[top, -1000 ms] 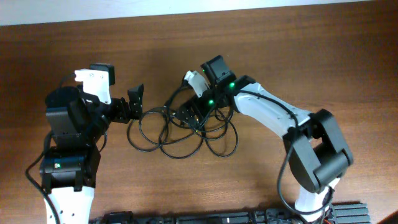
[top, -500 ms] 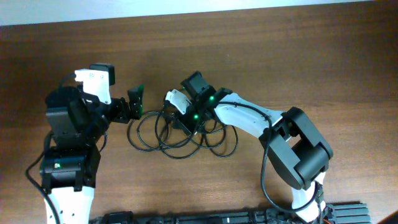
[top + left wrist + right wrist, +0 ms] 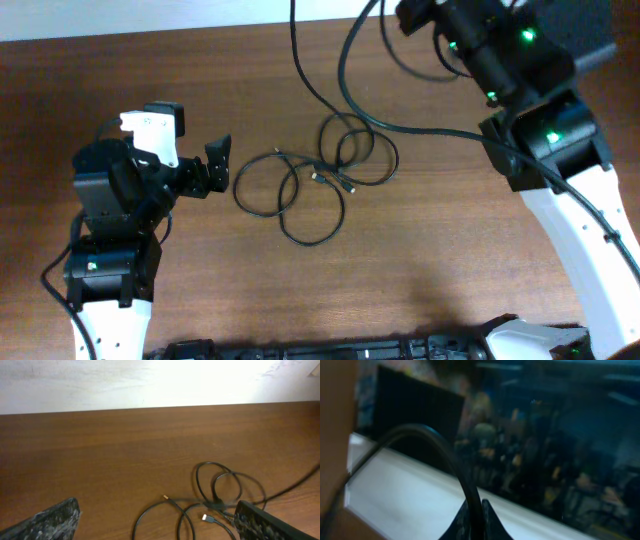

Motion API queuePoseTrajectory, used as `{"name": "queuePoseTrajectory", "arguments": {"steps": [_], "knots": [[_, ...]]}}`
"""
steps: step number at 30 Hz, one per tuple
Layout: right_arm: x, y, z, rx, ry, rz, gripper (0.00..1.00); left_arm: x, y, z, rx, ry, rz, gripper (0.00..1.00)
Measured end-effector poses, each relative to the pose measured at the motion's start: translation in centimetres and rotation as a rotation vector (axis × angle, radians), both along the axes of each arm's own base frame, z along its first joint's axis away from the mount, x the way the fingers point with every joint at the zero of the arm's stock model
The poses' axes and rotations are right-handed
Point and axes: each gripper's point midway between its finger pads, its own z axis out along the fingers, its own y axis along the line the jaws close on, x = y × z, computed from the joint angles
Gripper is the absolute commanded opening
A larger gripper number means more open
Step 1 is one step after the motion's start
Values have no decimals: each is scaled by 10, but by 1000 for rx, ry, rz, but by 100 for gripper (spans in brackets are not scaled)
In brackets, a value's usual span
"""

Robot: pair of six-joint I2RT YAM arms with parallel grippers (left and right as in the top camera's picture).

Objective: Untangle cables

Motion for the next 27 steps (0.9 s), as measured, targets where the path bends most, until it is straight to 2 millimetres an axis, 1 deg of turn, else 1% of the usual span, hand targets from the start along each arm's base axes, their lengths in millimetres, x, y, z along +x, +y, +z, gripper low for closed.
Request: {"name": "queuePoseTrajectory", "arguments": {"steps": [1, 2, 4, 6, 7, 9, 10, 11, 12, 13, 14, 15, 16, 17, 18, 19, 20, 21, 22, 24, 25, 27], "knots": [[-5, -10, 21, 24, -82, -49, 4, 0, 0, 0, 0, 2, 0, 99], [-9, -21, 37, 43, -146, -104, 4, 0, 0, 0, 0, 2, 0, 99], [-10, -43, 52, 58, -209, -236, 4, 0, 0, 0, 0, 1, 0, 99], [-4, -72, 53, 34, -219, -420, 4, 0, 0, 0, 0, 0, 0, 99], [0, -98, 52, 16, -211, -542, 4, 0, 0, 0, 0, 0, 0, 99], [4, -162, 47, 6, -181, -789, 4, 0, 0, 0, 0, 0, 0, 99], [4, -187, 43, -4, -164, -866, 4, 0, 0, 0, 0, 0, 0, 99], [-1, -255, 31, -24, -104, -1077, 4, 0, 0, 0, 0, 0, 0, 99], [-8, -281, 28, -19, -91, -1162, 4, 0, 0, 0, 0, -1, 0, 99], [-11, -295, 22, -38, -58, -1205, 4, 0, 0, 0, 0, 0, 0, 99], [-25, -339, 12, -59, -7, -1338, 4, 0, 0, 0, 0, -1, 0, 99], [-32, -358, 7, -63, 16, -1391, 4, 0, 0, 0, 0, 0, 1, 99], [-44, -385, -3, -62, 65, -1459, 4, 0, 0, 0, 0, 1, 0, 99], [-66, -422, -15, -32, 116, -1565, 4, 0, 1, 0, 0, 0, 2, 99], [-84, -448, -37, 41, 201, -1619, 4, 0, 1, 0, 0, 0, 2, 99], [-101, -467, -55, 100, 262, -1670, 4, 0, 1, 0, 1, -1, 3, 99], [-127, -493, -80, 199, 346, -1731, 4, 0, 1, 0, 1, -1, 4, 99], [-146, -509, -96, 278, 391, -1760, 4, 0, 1, 0, 2, -1, 4, 99], [-157, -518, -107, 342, 420, -1755, 4, 0, 1, -1, 1, 2, 4, 99], [-192, -546, -133, 508, 478, -1761, 4, 0, 1, 0, 1, 1, 4, 99], [-206, -554, -141, 556, 497, -1771, 4, 0, 1, 0, 2, 1, 4, 99], [-233, -571, -165, 670, 551, -1794, 4, 0, 1, 0, 1, 1, 4, 99]]}}
